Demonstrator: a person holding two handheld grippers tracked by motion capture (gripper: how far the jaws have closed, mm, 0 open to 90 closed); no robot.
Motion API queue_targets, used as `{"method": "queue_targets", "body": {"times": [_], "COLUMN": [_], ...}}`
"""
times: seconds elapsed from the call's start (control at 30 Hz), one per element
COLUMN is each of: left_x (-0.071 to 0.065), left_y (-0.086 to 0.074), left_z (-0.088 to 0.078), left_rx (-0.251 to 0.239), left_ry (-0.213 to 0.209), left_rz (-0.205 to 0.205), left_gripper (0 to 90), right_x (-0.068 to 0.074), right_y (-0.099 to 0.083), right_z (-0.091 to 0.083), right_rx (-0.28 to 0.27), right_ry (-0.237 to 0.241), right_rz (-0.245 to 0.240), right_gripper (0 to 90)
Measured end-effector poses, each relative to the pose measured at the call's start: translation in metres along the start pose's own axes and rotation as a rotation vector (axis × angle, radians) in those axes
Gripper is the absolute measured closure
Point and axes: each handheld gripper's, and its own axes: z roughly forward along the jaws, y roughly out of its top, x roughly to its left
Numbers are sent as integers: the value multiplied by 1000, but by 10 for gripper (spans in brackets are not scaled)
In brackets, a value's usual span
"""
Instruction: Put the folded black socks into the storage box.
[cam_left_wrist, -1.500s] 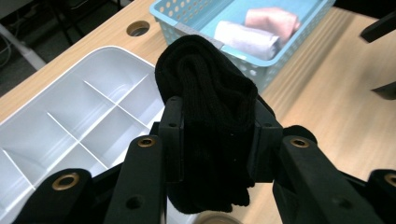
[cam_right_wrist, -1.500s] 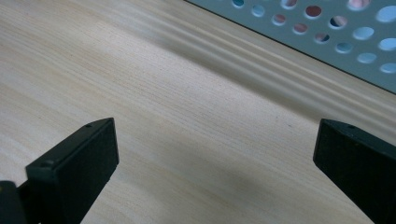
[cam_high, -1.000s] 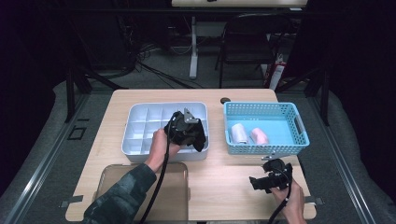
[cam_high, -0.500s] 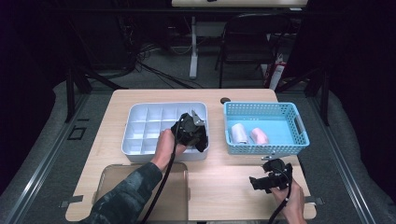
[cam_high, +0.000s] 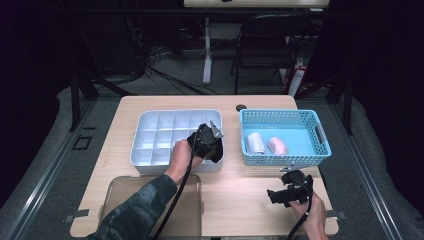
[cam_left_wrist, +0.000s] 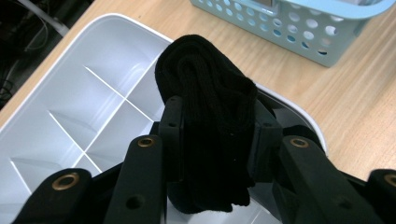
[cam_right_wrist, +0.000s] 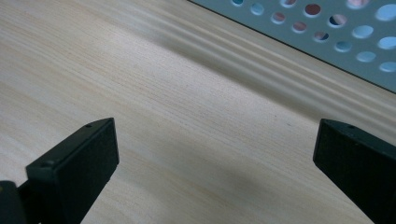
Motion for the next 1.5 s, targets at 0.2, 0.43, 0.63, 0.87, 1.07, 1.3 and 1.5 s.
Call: {"method": "queue_targets", "body": {"times": [0.2, 0.43, 0.63, 0.87, 1.07, 1.3, 1.5], "left_x": [0, -1, -1, 0, 2, 2, 3], "left_y": [-3, -4, -6, -9, -11, -11, -12], "left_z": [6, 11, 15, 21, 25, 29, 33], "left_rx": [19, 24, 30, 36, 40, 53, 64], "left_ry": [-33, -53, -88, -129, -156, -180, -209], "left_rz": [-17, -27, -54, -89, -118, -135, -152], "left_gripper": [655, 655, 655, 655, 656, 657, 657], "right_x": [-1, 0, -1, 0, -1, 1, 1], "right_y": [0, 0, 0, 0, 0, 1, 1], "right_z": [0, 0, 1, 1, 2, 2, 1], "right_rx": [13, 14, 15, 18, 21, 20, 17], "right_ry": [-3, 0, 2, 1, 1, 1, -2], "right_rz": [-9, -8, -8, -8, -7, -9, -11], "right_gripper": [0, 0, 0, 0, 0, 0, 0]}}
